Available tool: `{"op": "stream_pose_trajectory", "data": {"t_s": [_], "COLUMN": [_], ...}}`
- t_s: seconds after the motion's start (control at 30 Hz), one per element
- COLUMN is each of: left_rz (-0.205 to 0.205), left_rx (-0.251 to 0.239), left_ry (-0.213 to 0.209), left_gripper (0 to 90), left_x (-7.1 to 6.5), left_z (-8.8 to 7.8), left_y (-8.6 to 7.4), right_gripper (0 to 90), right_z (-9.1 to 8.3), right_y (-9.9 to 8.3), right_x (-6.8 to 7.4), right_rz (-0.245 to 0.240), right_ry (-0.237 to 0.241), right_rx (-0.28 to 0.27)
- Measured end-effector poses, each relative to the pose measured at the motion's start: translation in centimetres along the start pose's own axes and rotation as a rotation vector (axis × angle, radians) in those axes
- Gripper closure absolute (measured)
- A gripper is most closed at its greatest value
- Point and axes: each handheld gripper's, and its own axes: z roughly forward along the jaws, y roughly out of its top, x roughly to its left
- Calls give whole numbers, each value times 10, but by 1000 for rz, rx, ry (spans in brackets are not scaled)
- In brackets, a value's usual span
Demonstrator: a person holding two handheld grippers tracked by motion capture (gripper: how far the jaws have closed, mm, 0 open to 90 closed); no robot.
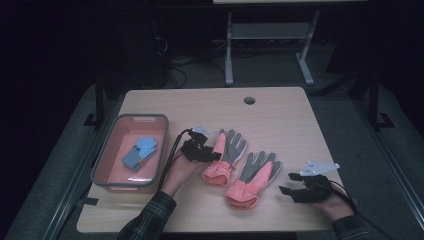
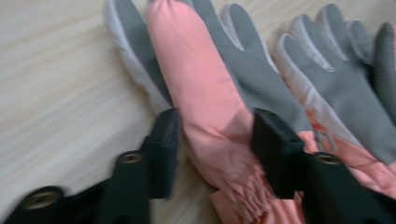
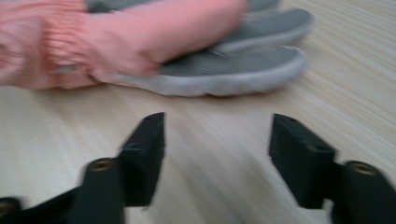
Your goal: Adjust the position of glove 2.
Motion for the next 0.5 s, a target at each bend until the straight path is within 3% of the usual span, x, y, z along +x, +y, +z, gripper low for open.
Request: {"op": "stream_pose_trajectory", "data": {"t_s": [0.17, 0.33, 0.5], "left_rz": [7, 31, 62], "left_rx": [0, 14, 17], "left_ry": [-1, -21, -34], "left_gripper": [824, 863, 864], "left_x": [-1, -4, -10], "left_z": [4, -7, -22], "left_y": [-2, 2, 1], "right_gripper": [670, 842, 892], "right_z": [4, 11, 16], "right_y": [8, 12, 15], "right_x": [13, 20, 22], "right_rz": [-33, -52, -62], "right_ry": [78, 132, 158], "right_rx": [20, 50, 54]}}
